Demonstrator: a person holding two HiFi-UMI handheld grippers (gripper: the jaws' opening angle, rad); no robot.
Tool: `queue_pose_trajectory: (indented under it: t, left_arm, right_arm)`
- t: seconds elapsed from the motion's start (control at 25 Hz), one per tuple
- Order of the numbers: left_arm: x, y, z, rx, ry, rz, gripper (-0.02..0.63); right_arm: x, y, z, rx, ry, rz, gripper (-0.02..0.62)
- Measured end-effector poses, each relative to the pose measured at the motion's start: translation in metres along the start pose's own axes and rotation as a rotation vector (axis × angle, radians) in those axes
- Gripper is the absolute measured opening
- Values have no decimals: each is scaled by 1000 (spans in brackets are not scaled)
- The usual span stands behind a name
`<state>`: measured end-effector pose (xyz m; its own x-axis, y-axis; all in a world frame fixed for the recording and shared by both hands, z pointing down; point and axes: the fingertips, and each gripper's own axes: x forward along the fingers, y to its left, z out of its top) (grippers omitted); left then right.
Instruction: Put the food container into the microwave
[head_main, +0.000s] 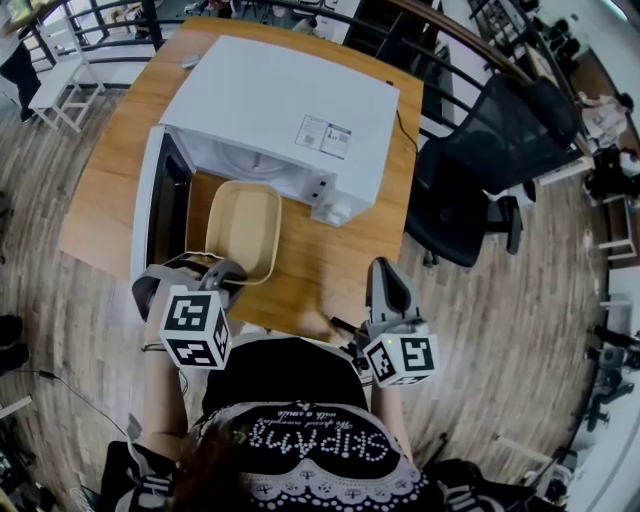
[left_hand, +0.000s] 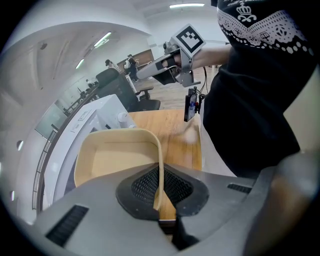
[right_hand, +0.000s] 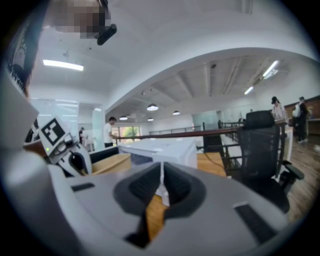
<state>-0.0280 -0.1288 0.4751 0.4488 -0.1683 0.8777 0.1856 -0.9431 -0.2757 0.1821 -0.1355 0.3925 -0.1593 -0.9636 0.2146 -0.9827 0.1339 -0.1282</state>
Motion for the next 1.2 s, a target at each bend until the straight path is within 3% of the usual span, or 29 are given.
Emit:
queue_pose_trajectory:
  t: [0.44,1.2]
  left_arm:
    - [35,19,-10,8,48,-62,35]
    - [76,67,-35,-16,78,-89,35]
  right_arm:
    - [-6,-21,3,12,-7,-48,38]
    - [-2,-38,2,20,-4,-79,38]
